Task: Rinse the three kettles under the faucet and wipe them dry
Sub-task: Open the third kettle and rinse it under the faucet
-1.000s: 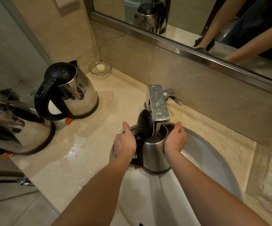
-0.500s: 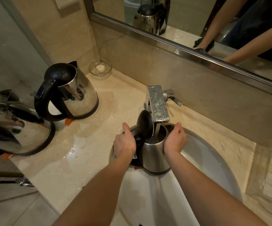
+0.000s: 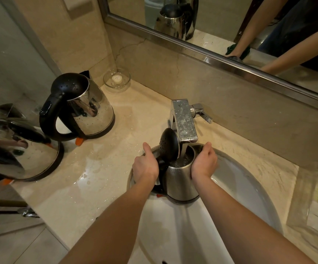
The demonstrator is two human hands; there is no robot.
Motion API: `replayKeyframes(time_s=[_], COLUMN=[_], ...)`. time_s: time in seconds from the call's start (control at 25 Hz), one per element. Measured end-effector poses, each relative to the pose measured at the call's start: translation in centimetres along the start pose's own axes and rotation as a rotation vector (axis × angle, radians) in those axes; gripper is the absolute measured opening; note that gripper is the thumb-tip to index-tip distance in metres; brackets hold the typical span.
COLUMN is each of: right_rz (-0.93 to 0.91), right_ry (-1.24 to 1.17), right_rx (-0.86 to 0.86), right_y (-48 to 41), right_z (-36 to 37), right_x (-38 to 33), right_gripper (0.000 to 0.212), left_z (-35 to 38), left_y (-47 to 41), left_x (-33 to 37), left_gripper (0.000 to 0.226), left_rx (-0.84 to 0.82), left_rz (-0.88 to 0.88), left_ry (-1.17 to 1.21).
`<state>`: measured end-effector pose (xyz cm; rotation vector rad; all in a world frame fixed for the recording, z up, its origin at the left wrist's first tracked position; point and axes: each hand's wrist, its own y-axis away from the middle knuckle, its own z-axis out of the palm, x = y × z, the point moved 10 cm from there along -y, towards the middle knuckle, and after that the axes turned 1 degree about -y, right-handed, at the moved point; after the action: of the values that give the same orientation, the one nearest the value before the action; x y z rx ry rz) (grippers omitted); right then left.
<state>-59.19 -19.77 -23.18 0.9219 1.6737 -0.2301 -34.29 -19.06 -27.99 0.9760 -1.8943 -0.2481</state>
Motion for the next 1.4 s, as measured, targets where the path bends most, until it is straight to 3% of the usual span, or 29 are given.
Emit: replayKeyframes(time_s=[1.4], right_rz=[0.003], right_ry=[-0.017], right_rx=[0.009], right_y=[-0.2], right_z=[0.05], right_x=[0.33], right_gripper=[0.045], left_z=[-0.11], left_y=[0.39], left_x=[0.41], left_gripper=[0.07], left_rx=[-0.011], left_rz=[-0.005], left_ry=[0.011])
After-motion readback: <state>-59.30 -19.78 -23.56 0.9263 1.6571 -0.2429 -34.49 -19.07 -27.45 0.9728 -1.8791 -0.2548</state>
